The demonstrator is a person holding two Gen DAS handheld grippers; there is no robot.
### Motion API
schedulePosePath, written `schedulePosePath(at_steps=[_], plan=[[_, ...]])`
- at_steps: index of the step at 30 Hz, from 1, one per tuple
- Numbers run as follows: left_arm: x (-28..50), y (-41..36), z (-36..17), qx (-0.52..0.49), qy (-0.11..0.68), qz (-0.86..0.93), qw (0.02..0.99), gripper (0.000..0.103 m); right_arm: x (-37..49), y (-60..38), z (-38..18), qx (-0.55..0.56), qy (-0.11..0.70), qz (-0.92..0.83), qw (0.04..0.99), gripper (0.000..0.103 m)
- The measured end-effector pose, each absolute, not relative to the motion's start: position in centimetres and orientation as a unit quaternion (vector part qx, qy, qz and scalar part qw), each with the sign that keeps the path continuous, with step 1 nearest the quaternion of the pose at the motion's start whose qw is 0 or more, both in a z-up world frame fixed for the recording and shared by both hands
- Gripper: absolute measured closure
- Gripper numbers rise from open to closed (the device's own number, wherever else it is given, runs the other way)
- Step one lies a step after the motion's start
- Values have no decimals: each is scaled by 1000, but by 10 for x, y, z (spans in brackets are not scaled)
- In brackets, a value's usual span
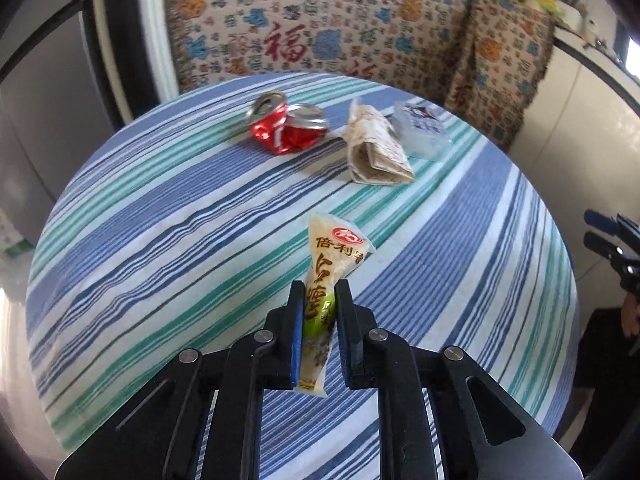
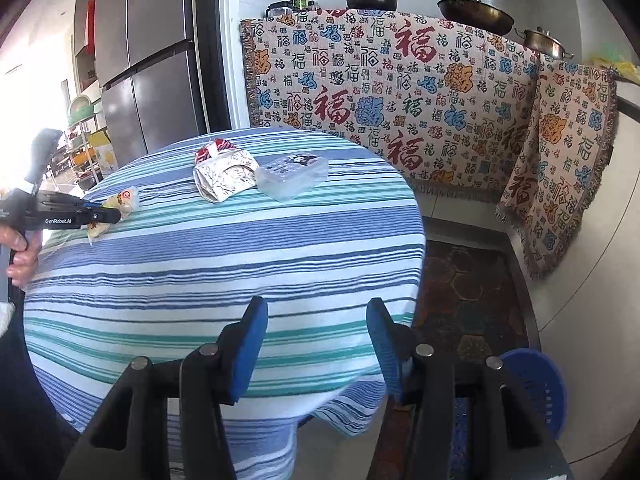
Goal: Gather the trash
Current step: 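Grasp the cream snack wrapper with the left tool while the right tool approaches the paper box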
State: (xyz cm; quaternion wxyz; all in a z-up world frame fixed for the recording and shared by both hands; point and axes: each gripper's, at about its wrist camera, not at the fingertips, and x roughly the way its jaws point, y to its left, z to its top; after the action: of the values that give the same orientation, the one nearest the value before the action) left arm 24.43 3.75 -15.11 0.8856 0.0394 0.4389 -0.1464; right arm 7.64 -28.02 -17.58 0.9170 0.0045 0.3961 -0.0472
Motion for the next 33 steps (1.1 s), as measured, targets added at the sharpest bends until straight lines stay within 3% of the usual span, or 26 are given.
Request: schedulePosePath(at_steps=[13, 21, 23, 27, 28, 29, 33], plan=[[251, 79, -146, -44, 430, -93, 897, 90, 233, -154, -193, 63, 422, -24, 904, 50], [254, 97, -146, -61, 430, -75, 898, 90, 303, -142, -219, 68, 453, -115, 882, 50], [257, 100, -142, -67, 426, -74, 899, 90, 312, -140, -221, 56, 455, -139, 878, 44], [259, 100, -137, -69, 419, -77, 902, 90, 324, -141, -228, 53, 477, -175, 860, 44], [260, 100, -137, -71, 419, -79, 902, 90, 325, -143, -230, 58, 483, -176, 856, 45], [260, 99, -137, -73, 419, -80, 901, 90, 324, -145, -231, 55, 486, -179, 854, 55], [261, 98, -140, -71, 423, -82, 899, 90, 311, -145, -224, 41, 482, -153, 862, 59]])
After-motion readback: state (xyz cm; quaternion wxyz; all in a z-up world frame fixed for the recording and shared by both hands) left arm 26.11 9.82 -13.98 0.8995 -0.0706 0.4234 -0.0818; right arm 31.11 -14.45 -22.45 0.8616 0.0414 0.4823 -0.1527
